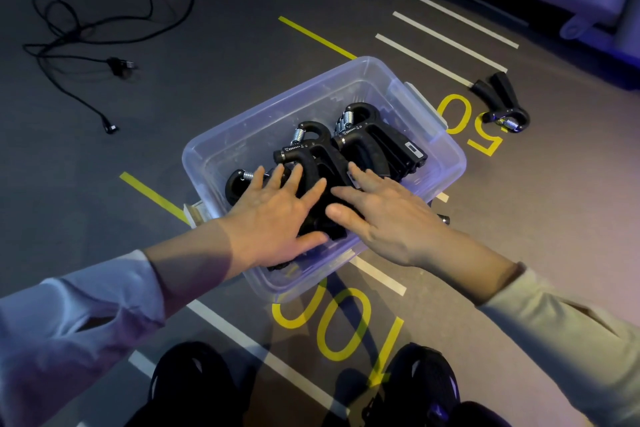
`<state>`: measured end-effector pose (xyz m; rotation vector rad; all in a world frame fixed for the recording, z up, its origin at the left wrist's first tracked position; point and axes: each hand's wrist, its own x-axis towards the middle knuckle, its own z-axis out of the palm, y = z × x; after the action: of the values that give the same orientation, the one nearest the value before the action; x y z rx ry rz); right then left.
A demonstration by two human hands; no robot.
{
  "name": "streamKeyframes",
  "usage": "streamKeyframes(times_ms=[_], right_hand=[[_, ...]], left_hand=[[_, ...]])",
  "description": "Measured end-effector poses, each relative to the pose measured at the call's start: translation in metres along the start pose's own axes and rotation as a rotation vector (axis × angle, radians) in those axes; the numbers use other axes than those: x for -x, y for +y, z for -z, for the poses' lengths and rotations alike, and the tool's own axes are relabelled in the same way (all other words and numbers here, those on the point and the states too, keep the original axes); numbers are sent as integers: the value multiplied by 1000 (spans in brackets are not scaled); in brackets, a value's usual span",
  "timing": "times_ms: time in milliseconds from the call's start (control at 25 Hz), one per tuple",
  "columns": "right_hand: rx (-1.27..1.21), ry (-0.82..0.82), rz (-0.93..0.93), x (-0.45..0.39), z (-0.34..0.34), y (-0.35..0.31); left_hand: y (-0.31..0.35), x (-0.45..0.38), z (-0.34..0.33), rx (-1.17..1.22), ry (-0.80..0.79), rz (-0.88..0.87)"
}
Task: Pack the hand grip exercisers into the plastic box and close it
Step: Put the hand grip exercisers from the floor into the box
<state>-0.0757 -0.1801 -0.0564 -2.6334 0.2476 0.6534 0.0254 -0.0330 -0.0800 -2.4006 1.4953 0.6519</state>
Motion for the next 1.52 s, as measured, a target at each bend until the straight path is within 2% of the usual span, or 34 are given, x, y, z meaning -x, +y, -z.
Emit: streamKeyframes(times_ms=[120,280,640,720,880,1000,1080,1240,1520], right_hand=[[133,-98,-65,-4,-1,-1],[211,-85,-70,-1,-2,-6],[216,-184,-64,-1,5,-3],[165,-76,-32,0,6,5],[34,398,64,4,13,29],[33,578,-22,2,20,63],[44,679,-104,0,25,91],[-26,747,-281,-18,31,165],[-41,624,-577,-61,22,277]], left_hand=[[6,2,-8,18,-50,-41],[7,1,-12,77,-47,-39],[11,3,-5,52,-35,-42],[12,0,10,23,78,-54],[22,-18,50,86,314,-93],[38,-42,70,106,399,-126],[52,-64,81,111,396,-140],[86,-117,97,116,416,-163],[111,-186,89,49,446,-163]])
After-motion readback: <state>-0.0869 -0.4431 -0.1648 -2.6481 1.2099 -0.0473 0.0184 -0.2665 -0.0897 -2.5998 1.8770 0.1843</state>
